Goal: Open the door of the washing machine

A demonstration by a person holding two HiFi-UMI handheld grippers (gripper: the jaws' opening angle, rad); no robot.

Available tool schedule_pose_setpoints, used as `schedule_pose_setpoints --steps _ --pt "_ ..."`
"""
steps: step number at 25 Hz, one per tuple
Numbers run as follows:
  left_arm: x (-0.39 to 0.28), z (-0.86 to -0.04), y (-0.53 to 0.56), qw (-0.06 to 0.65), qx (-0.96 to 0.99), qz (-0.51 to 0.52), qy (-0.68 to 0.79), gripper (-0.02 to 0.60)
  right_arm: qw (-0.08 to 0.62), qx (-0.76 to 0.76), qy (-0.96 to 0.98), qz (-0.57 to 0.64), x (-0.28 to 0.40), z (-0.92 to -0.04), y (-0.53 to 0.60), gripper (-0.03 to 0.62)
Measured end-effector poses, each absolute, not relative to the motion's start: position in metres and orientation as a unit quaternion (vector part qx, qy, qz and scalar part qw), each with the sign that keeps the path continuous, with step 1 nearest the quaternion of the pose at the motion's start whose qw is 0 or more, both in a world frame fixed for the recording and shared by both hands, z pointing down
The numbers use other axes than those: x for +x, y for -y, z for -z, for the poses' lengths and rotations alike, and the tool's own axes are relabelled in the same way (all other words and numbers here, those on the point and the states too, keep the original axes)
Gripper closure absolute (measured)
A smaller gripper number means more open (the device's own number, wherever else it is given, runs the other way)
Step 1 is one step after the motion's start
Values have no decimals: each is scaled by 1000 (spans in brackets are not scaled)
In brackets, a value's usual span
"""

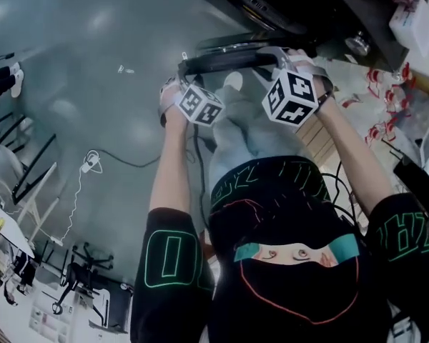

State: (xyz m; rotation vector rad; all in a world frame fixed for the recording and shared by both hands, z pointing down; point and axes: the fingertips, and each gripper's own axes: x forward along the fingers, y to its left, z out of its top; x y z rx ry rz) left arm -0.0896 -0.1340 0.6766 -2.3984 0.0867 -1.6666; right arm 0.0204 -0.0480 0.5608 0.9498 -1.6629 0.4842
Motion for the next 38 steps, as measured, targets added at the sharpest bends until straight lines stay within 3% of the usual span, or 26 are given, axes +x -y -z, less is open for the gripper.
schedule_pose_setpoints --steps 21,38 --pt "-167 -690 -25 103 -796 596 -40 471 655 282 690 -124 -30 -567 -49 430" --pt "-179 -705 -98 51 -719 673 -166 443 641 199 741 -12 -37 -571 -99 433"
